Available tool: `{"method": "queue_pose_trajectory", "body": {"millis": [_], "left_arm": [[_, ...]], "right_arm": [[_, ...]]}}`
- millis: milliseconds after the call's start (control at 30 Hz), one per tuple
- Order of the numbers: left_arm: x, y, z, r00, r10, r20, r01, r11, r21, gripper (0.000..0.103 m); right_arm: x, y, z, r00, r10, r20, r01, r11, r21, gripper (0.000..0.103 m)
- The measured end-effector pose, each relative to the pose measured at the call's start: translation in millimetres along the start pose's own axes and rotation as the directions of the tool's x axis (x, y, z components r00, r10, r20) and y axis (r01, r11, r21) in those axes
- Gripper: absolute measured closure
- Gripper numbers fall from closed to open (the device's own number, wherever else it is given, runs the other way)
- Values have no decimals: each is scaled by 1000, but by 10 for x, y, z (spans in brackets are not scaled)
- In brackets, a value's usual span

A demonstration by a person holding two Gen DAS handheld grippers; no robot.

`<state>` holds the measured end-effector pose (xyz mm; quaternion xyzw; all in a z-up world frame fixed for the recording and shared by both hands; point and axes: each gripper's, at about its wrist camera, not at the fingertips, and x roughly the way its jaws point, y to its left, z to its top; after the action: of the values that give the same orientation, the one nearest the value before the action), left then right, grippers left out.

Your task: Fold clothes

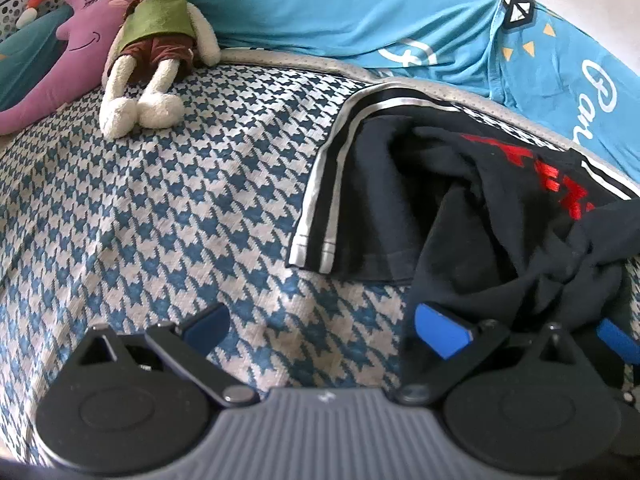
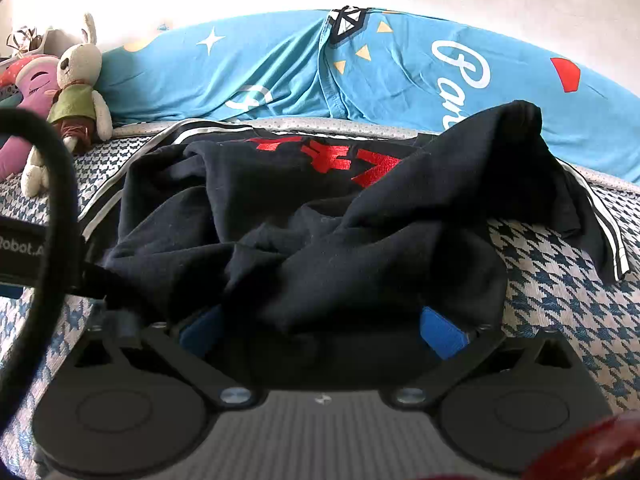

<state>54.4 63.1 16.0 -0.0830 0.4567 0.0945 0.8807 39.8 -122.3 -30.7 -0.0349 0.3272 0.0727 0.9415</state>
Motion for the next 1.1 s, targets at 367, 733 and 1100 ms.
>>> {"method": "queue_pose_trajectory", "body": {"millis": [367, 733, 1100], "left_arm": [[14, -6, -15, 1000, -1, -12, 1, 1000, 2, 0], [24, -21, -21, 1000, 2, -17, -2, 1000, 6, 0], [26, -28, -15, 1000, 1, -19, -1, 1000, 8, 0]], "right_arm": [[11, -24, 2, 1000, 10, 0, -10, 1000, 11, 0], [9, -24, -4, 1000, 13, 2, -13, 1000, 14, 0], [-2, -6, -1, 1000, 8, 1, -8, 1000, 3, 0]]}}
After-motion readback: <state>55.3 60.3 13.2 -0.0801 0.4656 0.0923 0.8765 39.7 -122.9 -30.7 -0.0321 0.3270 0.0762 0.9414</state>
